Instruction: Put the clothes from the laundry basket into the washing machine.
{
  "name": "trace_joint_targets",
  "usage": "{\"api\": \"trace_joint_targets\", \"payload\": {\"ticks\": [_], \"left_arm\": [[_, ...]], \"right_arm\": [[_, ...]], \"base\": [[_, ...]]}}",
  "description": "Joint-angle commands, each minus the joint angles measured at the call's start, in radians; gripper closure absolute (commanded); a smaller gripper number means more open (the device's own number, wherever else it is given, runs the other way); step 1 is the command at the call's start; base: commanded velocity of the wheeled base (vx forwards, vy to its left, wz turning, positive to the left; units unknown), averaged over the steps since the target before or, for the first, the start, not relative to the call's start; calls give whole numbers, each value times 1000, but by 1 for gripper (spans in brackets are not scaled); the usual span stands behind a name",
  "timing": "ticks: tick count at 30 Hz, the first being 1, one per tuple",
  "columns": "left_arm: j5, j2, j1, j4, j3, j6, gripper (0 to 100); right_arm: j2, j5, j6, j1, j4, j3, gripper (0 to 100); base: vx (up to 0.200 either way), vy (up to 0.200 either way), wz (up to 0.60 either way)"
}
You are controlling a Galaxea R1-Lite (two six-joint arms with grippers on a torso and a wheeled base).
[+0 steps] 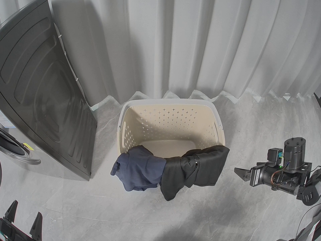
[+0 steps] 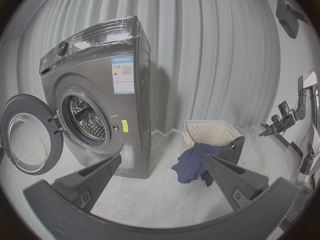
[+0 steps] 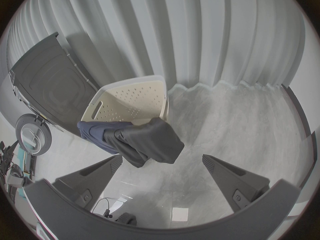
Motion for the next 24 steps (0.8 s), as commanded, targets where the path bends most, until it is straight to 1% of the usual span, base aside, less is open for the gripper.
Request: {"api": "trace_joint_targets", "payload": {"ticks": [1, 2, 3, 5, 7, 10, 16, 22, 24], "left_arm": [[0, -12, 0, 0, 15, -1, 0], [0, -12, 0, 0, 15, -1, 0], [0, -12, 0, 0, 15, -1, 0], [0, -12, 0, 0, 15, -1, 0], [0, -12, 0, 0, 15, -1, 0], [0, -12, 0, 0, 13, -1, 0], [0, -13, 0, 0, 13, -1, 0], [0, -12, 0, 0, 13, -1, 0], [0, -12, 0, 0, 13, -1, 0]], "right_arm": [[115, -8, 4, 38, -4, -47, 0], [115, -8, 4, 38, -4, -47, 0], [143, -11, 19, 56, -4, -61, 0], [169, -11, 27, 68, -3, -72, 0], [169, -11, 27, 68, -3, -72, 0], [240, -11, 32, 96, -9, -99, 0], [355, -11, 21, 127, -115, -103, 0], [451, -9, 16, 127, -207, -119, 0], [462, -9, 15, 123, -219, -123, 0]], "base": [[0, 0, 0], [0, 0, 0], [0, 0, 0], [0, 0, 0], [0, 0, 0], [0, 0, 0], [0, 0, 0], [0, 0, 0], [0, 0, 0]]}}
